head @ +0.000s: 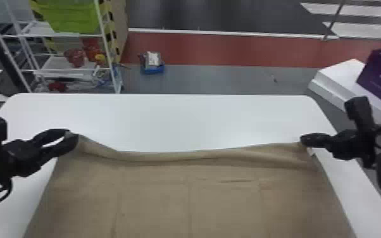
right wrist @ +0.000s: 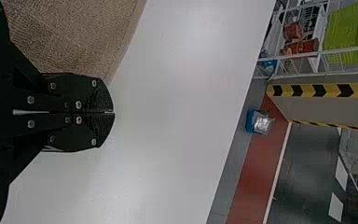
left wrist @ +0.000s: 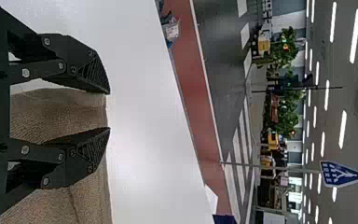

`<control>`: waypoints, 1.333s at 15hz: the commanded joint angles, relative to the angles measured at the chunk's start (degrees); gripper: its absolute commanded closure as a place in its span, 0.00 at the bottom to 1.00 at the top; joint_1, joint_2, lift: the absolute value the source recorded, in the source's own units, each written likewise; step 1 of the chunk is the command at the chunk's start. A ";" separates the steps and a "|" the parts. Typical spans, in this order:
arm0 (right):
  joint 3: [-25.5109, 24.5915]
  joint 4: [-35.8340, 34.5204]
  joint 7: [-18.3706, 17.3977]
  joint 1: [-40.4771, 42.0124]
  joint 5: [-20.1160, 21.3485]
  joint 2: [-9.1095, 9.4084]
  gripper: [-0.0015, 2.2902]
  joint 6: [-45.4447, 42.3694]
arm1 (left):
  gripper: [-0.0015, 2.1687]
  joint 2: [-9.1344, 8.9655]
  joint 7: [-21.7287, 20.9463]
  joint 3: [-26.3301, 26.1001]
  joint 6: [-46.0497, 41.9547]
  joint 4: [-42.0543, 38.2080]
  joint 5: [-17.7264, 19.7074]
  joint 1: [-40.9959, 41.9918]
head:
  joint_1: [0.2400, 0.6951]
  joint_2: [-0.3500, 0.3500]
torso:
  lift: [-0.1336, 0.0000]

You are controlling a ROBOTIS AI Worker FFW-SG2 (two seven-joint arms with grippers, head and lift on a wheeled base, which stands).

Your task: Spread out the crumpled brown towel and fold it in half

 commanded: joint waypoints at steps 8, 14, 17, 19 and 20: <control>-3.30 -5.18 1.05 3.38 -1.28 0.09 0.60 0.70 | 0.67 -0.55 -0.64 3.41 3.23 -8.44 3.67 4.63 | 1.00 0.43 | 0.07; -9.90 -11.60 3.16 5.75 -4.79 -0.18 0.60 0.70 | 0.67 -0.91 -1.87 5.70 9.21 -13.89 6.75 5.33 | 1.00 0.41 | 0.07; -9.98 -12.30 3.16 6.02 -5.76 -0.27 0.59 0.00 | 0.67 -1.35 -1.87 5.61 9.38 -14.42 6.75 5.59 | 1.00 0.39 | 0.07; -9.98 -12.39 3.07 6.02 -5.76 -0.27 0.59 -1.05 | 0.67 -1.43 -1.87 5.70 9.38 -14.42 6.84 5.68 | 1.00 0.39 | 0.07; -9.98 -12.39 3.07 5.75 -5.76 -0.27 0.60 -1.41 | 0.67 -1.43 -1.87 5.70 9.38 -14.51 6.84 5.68 | 1.00 0.39 | 0.07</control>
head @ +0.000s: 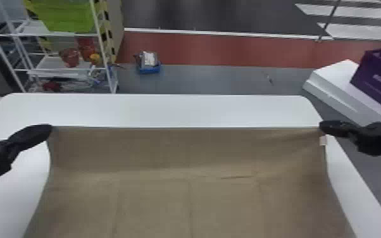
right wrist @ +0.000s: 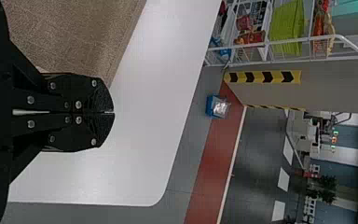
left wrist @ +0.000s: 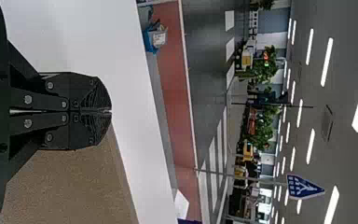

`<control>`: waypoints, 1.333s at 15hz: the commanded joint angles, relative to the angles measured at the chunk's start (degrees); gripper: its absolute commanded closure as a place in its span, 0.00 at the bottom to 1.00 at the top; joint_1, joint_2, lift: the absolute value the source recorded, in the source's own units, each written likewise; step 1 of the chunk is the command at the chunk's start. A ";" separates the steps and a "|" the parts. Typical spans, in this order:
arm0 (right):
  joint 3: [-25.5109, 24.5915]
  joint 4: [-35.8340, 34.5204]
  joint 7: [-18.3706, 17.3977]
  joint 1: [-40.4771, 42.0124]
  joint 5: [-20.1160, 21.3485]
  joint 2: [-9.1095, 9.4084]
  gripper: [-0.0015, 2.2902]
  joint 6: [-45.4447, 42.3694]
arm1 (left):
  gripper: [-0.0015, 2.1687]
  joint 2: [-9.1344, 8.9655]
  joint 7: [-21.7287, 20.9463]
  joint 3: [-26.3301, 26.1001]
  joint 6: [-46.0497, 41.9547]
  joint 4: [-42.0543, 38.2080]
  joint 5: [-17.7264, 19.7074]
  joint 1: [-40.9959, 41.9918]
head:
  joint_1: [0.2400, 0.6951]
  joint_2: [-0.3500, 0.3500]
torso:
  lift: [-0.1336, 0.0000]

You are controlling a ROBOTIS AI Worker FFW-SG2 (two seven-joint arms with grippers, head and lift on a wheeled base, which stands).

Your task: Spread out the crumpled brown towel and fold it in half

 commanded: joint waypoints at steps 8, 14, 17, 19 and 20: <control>0.52 -0.12 0.15 0.65 -0.77 0.35 0.59 -6.76 | 0.67 -1.60 -0.61 3.72 0.88 -3.94 1.79 2.78 | 1.00 0.41 | 0.07; -1.50 -0.47 0.94 3.46 -3.23 0.00 0.59 -11.85 | 0.67 -3.09 -2.10 6.62 0.88 -10.00 4.42 7.61 | 1.00 0.44 | 0.07; -4.22 -3.55 1.73 7.77 -6.48 0.00 0.59 -12.56 | 0.67 -4.32 -2.89 8.03 0.88 -14.22 6.01 11.83 | 1.00 0.43 | 0.07; -5.98 -4.96 2.35 10.40 -8.06 0.00 0.60 -13.96 | 0.67 -5.64 -4.39 9.26 0.18 -16.33 6.36 13.76 | 1.00 0.41 | 0.07; -7.21 -5.66 2.52 12.25 -9.56 -0.09 0.60 -15.37 | 0.67 -6.17 -4.91 9.70 0.00 -17.04 6.36 14.73 | 1.00 0.41 | 0.07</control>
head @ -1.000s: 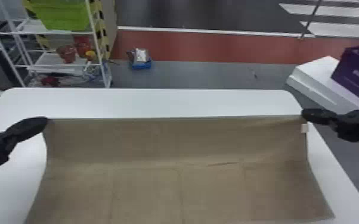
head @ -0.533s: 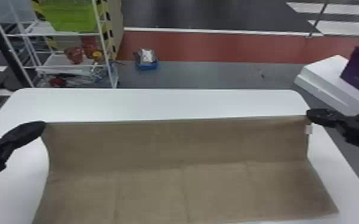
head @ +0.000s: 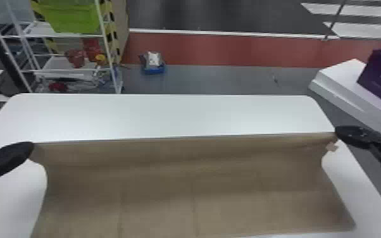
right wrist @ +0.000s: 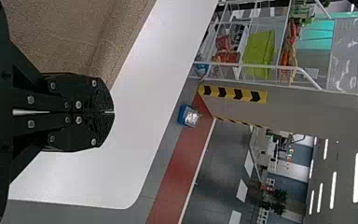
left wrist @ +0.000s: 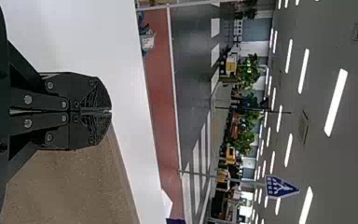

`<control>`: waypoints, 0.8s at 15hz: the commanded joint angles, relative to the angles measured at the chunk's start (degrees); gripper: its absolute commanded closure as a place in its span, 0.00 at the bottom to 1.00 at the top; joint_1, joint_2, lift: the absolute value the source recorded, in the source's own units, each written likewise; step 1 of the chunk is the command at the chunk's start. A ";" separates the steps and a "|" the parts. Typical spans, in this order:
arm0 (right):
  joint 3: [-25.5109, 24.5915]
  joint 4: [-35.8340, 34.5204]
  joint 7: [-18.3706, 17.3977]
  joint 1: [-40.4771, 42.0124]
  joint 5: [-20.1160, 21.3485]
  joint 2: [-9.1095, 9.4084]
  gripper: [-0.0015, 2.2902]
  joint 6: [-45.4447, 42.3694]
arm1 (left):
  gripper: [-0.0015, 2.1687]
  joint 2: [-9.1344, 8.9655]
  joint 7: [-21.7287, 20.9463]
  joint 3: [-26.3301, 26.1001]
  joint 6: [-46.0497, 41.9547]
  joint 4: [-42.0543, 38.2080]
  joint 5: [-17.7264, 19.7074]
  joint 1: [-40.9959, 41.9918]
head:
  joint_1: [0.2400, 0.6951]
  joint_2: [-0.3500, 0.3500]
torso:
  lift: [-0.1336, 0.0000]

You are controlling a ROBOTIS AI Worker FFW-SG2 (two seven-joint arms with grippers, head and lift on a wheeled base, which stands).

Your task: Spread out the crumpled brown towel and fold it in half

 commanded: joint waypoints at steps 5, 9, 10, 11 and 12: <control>-4.39 -4.29 0.90 12.04 -6.09 0.18 0.60 -6.10 | 0.67 -1.83 -1.43 1.12 -1.21 -0.51 -0.21 4.97 | 1.00 0.37 | 0.07; -6.59 -4.90 1.95 16.26 -8.11 0.62 0.59 -7.85 | 0.67 -2.01 -1.87 0.68 -1.21 -0.51 -1.00 6.38 | 1.00 0.35 | 0.07; -7.73 -4.99 2.74 17.13 -9.08 0.80 0.60 -8.21 | 0.67 -2.10 -2.57 0.94 -1.21 -0.77 -0.91 6.73 | 1.00 0.34 | 0.07; -8.70 -4.99 2.92 18.01 -9.34 0.80 0.59 -9.09 | 0.67 -2.45 -3.27 1.30 -1.03 -0.77 -0.83 6.82 | 1.00 0.34 | 0.07; -9.49 -5.08 3.18 18.19 -9.52 0.80 0.59 -9.79 | 0.67 -2.54 -4.15 1.74 -0.68 -1.12 -0.74 6.99 | 1.00 0.32 | 0.07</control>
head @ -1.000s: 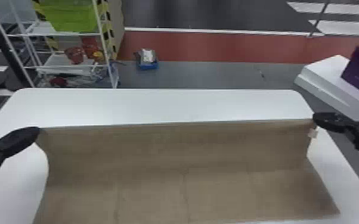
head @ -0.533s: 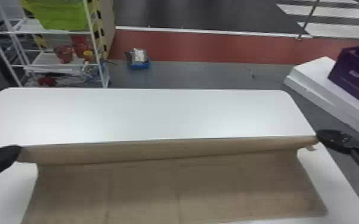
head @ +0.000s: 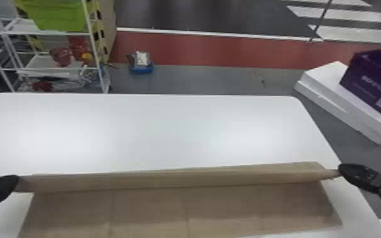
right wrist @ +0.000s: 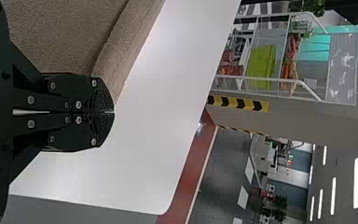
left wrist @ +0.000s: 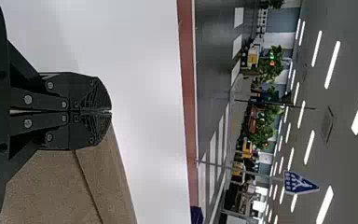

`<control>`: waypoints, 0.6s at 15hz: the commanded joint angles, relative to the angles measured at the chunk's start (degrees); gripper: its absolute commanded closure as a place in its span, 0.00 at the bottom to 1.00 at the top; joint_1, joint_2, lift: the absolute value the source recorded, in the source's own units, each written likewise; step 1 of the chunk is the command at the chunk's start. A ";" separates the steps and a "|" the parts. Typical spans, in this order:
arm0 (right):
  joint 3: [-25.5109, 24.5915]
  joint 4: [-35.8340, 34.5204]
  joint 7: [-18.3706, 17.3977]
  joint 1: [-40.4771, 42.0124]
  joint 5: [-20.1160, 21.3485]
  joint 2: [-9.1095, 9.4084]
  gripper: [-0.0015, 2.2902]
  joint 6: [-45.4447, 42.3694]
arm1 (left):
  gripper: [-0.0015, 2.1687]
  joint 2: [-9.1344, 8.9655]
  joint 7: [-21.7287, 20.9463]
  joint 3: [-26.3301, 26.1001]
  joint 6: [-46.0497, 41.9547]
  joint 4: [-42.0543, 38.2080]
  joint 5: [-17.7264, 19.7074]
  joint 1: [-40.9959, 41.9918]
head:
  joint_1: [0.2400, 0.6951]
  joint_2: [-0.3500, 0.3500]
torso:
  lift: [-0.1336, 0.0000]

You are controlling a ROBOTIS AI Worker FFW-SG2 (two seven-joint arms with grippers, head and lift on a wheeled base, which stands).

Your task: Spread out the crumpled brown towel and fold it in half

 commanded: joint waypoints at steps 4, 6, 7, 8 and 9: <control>-4.44 -1.58 2.84 1.52 -2.47 -0.04 0.59 -0.66 | 0.67 -1.42 -5.02 4.39 3.84 -4.46 1.43 1.35 | 1.00 0.28 | 0.07; -4.35 -1.06 2.84 2.04 -2.20 -0.04 0.59 -1.71 | 0.67 -1.42 -5.46 4.91 4.37 -4.63 0.46 2.31 | 1.00 0.26 | 0.07; -3.39 -0.53 2.49 2.04 -1.06 -0.13 0.59 -2.24 | 0.67 -1.42 -5.55 4.65 4.02 -3.67 -0.42 2.49 | 1.00 0.26 | 0.07; -2.77 -0.26 2.49 2.04 -0.44 -0.04 0.59 -2.42 | 0.67 -1.42 -5.64 4.56 3.67 -2.88 -0.42 2.75 | 1.00 0.27 | 0.07; -2.24 -0.18 2.49 2.04 0.17 0.31 0.59 -2.42 | 0.67 -1.42 -5.64 4.21 3.49 -2.61 -0.42 3.19 | 1.00 0.27 | 0.07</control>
